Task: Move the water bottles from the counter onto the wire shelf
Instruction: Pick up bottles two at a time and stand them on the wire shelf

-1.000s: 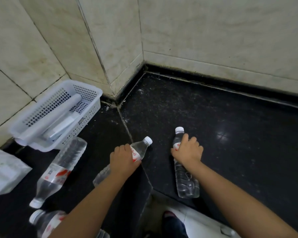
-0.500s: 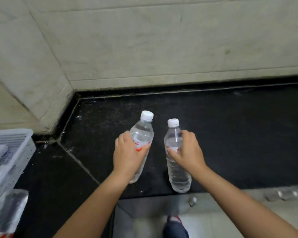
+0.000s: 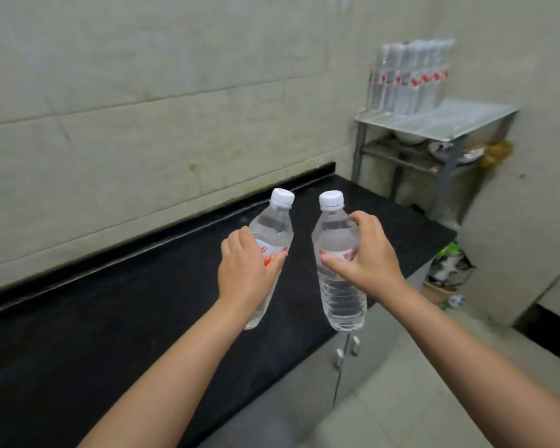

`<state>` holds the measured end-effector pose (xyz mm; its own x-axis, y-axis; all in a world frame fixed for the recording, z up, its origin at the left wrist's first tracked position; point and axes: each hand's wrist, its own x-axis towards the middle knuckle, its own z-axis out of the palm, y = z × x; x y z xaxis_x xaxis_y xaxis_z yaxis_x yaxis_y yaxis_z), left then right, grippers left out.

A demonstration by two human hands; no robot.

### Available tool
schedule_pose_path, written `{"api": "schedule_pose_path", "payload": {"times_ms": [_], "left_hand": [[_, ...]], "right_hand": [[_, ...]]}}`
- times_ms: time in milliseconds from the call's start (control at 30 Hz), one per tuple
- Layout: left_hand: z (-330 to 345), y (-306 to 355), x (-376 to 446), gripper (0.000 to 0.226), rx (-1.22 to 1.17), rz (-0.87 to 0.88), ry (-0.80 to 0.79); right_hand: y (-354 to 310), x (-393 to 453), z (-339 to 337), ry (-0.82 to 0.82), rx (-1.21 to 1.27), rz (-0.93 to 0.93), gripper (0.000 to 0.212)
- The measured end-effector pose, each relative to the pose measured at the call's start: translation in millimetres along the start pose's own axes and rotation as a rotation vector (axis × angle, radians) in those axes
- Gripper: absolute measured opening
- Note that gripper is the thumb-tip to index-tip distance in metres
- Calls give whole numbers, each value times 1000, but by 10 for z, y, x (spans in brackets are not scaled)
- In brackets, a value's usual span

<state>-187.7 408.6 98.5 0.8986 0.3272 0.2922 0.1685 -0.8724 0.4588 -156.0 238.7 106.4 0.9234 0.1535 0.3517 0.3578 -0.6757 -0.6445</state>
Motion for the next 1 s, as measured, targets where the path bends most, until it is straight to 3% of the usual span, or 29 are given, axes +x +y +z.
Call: {"api": "schedule_pose_path", "payload": {"times_ms": [233,433,700,1000], "left_hand": [[785,1663,500,55,-20,55,-16],[1241,2748,1101,57,23,152,39],[1826,3607,2413,58,-28,241,166],[2313,4507,3992,58,-74,221,201]], "right_hand": [[1150,722,-1163,159,-184,-26,67],[1829,1471,-1916,316,-215,-11,62],[2581,2952,-2430,434,-217,-38,67],[3253,4844,-2717,435,-87,-96,70]]}}
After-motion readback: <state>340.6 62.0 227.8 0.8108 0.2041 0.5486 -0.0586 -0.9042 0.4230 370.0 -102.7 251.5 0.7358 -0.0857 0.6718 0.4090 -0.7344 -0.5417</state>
